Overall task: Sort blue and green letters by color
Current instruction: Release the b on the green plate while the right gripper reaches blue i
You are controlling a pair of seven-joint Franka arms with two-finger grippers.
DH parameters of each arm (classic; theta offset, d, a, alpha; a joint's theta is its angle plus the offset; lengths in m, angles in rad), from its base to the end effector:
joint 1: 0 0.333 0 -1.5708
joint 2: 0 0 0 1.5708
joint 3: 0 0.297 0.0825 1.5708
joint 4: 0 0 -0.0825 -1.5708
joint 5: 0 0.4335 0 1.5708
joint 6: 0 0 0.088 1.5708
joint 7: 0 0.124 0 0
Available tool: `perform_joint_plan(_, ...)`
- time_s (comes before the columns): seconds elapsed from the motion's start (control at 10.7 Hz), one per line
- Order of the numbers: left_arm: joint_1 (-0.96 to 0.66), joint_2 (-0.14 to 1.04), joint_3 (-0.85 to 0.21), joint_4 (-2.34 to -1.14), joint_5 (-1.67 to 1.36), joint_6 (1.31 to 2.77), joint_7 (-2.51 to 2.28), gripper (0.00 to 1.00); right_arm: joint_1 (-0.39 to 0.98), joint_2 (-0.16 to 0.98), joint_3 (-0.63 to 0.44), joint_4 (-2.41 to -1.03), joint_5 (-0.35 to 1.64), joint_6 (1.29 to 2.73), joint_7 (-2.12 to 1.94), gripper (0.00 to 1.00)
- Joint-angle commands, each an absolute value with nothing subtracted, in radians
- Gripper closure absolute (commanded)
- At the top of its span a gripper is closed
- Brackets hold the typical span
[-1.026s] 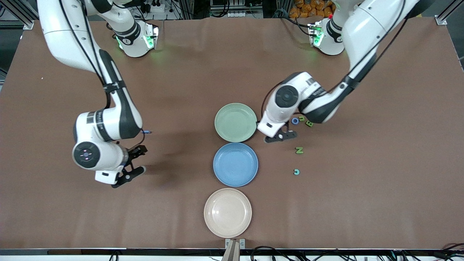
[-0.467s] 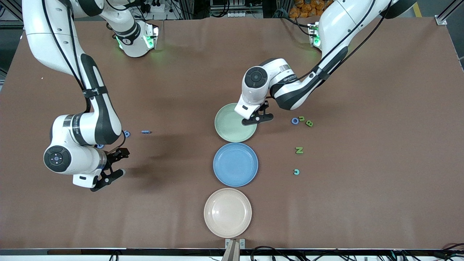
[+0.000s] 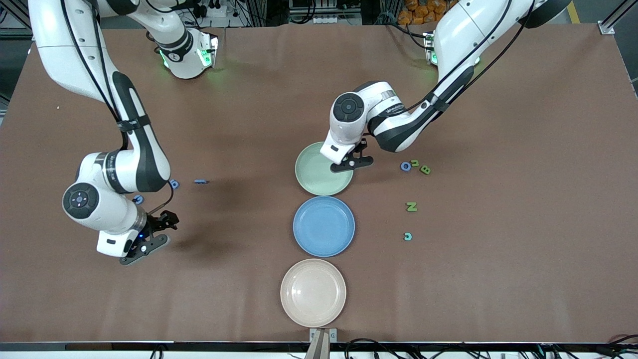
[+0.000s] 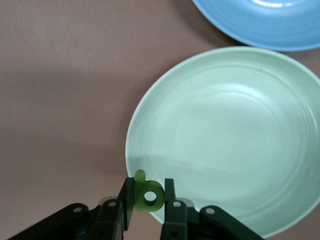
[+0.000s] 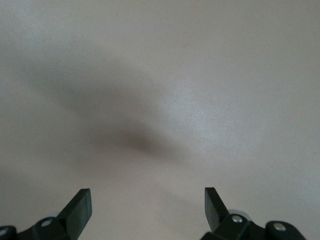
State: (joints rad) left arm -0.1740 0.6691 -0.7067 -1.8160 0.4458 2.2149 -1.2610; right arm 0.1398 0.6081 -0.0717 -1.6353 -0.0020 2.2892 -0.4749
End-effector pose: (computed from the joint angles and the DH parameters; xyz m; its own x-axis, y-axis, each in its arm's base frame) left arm 0.4429 -0.4932 0.1705 0.9781 0.1826 -0.1001 0.1799 -0.9831 -0.0348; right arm 0.7197 0.0530 0.2052 0.8477 0.5300 0.0223 0.5281 -0.8471 0.0592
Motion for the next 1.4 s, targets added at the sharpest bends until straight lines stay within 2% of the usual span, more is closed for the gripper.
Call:
perform_joint_plan(0.0,-0.293,0.712,-0.596,-1.729,0.437,2.215,-1.289,1.0,0.135,0.529,-0.061,-1.743,0.008,2.339,-0.492,0.0)
perform_joint_plan(0.28,-0.325,0.741,-0.566,-1.677,0.436,2.217,-1.312,1.0,0.149,0.503,-0.061,-1.779,0.008,2.342,-0.491,0.0)
perform_joint_plan(0.37,-0.324,0.741,-0.566,-1.678,0.448,2.215,-1.307,0.12,0.161,0.489,-0.061,-1.79,0.008,2.342,-0.491,0.0)
perform_joint_plan(0.47,-0.325,0.741,-0.565,-1.678,0.448,2.217,-1.308,0.0,0.173,0.483,-0.061,-1.801,0.008,2.344,-0.485,0.0)
perform_joint_plan(0.93,-0.31,0.739,-0.561,-1.677,0.439,2.217,-1.31,0.0,0.212,0.416,-0.061,-1.914,0.009,2.411,-0.459,0.0)
perform_joint_plan(1.31,-0.31,0.739,-0.549,-1.677,0.439,2.217,-1.308,0.0,0.303,0.391,-0.061,-1.944,-0.002,2.349,-0.636,0.0)
